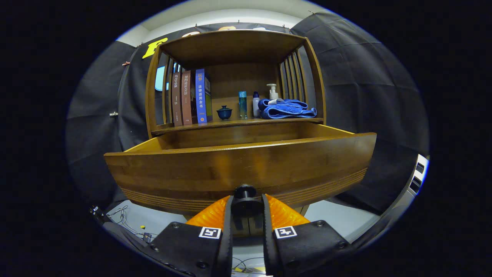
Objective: Pull open the drawer, take out the items inside it, and place them on the countertop above the cabinet.
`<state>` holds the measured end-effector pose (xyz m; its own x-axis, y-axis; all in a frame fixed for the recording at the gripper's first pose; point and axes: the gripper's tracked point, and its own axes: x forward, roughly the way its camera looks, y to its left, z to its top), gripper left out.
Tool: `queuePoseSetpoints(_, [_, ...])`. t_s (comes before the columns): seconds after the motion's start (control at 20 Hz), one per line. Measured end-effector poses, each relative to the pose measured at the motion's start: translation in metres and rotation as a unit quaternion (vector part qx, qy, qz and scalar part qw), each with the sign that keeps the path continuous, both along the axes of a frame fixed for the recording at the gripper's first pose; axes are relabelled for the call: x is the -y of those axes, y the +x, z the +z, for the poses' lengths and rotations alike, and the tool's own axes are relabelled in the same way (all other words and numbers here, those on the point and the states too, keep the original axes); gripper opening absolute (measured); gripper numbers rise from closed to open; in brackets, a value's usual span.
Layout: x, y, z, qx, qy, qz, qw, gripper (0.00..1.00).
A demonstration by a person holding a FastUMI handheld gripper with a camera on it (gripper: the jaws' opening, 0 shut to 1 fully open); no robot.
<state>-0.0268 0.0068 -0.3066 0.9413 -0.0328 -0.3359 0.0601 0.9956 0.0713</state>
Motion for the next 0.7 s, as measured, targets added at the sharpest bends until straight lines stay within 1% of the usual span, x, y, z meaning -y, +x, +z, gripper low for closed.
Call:
queuePoseSetpoints(0.15, [-0.001,0.001,-0.001,-0.001,-0.006,-0.001,1.000,0.36])
queuePoseSetpoints(0.2, [0.001,-0.001,-0.001,-0.003,-0.006,-0.006,1.000,0.38])
queuePoseSetpoints(0.25, [-0.001,-0.002,0.003,0.003,0.005,-0.008,1.000,0.42])
queuePoseSetpoints(0.35, [-0.002,-0.005,0.019,0.022,0.032,-0.015,0.999,0.70])
queuePoseSetpoints(0.45, [0.007,-0.011,0.031,0.026,0.033,-0.034,0.999,0.97])
queuePoseSetpoints(0.5, [0.012,-0.017,0.038,0.026,0.027,-0.042,0.998,0.99])
queuePoseSetpoints(0.6, [0.020,-0.025,0.062,0.031,0.009,-0.054,0.998,0.99])
queuePoseSetpoints(0.7, [0.038,-0.028,0.086,0.027,-0.020,-0.087,0.996,0.99])
